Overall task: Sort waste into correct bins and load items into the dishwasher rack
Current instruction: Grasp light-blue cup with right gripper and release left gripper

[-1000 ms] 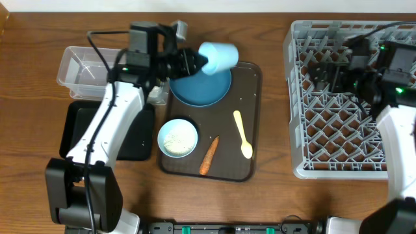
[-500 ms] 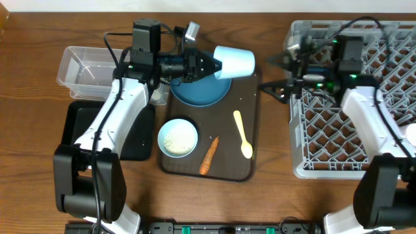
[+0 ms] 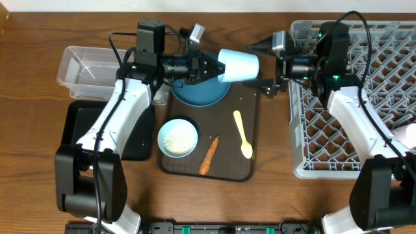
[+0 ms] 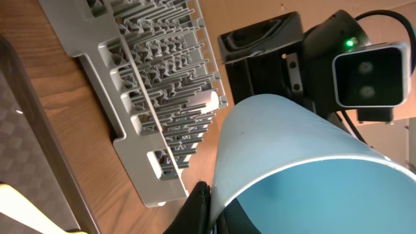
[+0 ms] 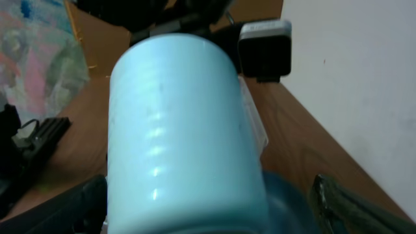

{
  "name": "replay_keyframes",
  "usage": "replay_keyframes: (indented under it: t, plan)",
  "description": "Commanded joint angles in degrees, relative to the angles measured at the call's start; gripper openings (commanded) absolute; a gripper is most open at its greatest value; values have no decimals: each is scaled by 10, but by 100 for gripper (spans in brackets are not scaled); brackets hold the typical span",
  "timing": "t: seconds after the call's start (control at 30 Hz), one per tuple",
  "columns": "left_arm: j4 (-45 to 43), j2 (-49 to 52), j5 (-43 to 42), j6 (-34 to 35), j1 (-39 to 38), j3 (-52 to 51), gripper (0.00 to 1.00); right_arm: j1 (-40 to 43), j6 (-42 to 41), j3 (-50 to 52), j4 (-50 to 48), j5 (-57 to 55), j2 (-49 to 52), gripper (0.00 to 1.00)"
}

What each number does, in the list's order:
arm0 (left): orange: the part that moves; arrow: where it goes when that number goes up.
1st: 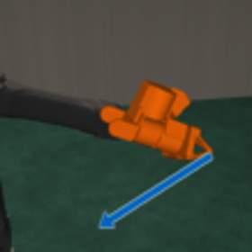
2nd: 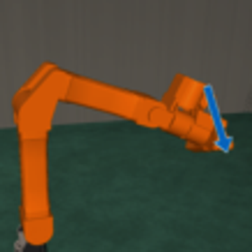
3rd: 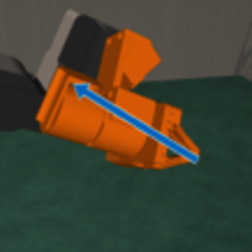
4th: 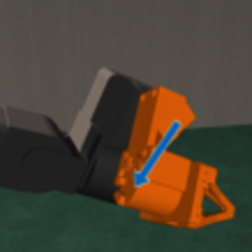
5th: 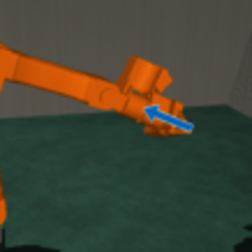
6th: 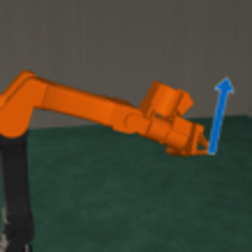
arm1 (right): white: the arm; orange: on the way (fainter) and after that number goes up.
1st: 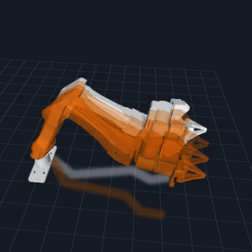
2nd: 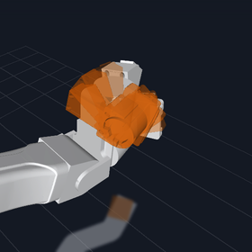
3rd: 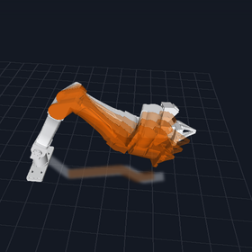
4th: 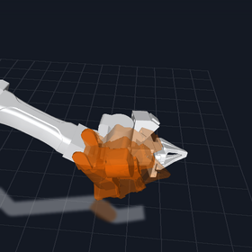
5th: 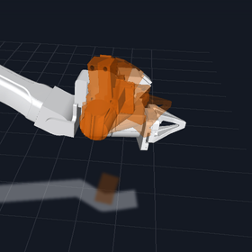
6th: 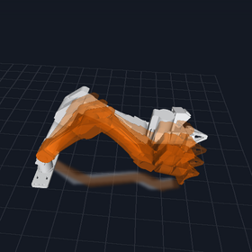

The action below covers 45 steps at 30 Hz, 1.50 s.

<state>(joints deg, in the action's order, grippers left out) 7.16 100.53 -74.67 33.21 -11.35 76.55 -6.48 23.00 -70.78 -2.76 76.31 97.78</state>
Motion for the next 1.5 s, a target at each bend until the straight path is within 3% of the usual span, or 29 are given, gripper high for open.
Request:
replay_keyframes:
  t: [0.0, 0.17, 0.57, 0.83, 1.2, 1.27, 1.33, 1.4, 1.47]
  plan:
    - [-2, 2, -12, -1, -1, 6, 7, -7, -50, -7, -25, 19, 1, 95]
    - [-2, 2, -12, -1, -1, 6, 7, -18, -50, -7, -41, 35, 1, 88]
    - [-2, 2, -12, -1, -1, 6, 7, -37, -34, -7, -41, 34, 1, 82]
    - [-2, 2, -12, -1, -1, 6, 7, -37, -30, -7, -41, 34, 1, 65]
    - [-2, 2, -12, -1, -1, 6, 8, -37, -30, -7, -38, 31, 1, 61]
    - [-2, 2, -12, -1, -1, 6, 17, -37, -31, -7, -36, 25, 1, 59]
    - [-2, 2, -9, -6, -1, 6, 37, -37, -45, -7, -27, 2, 1, 56]
    - [-2, 2, -7, -35, -1, 6, 42, -37, -85, -7, -6, -68, 1, 42]
    - [7, 2, 9, -61, -1, 6, 47, -37, -126, -7, 25, -153, 1, 40]
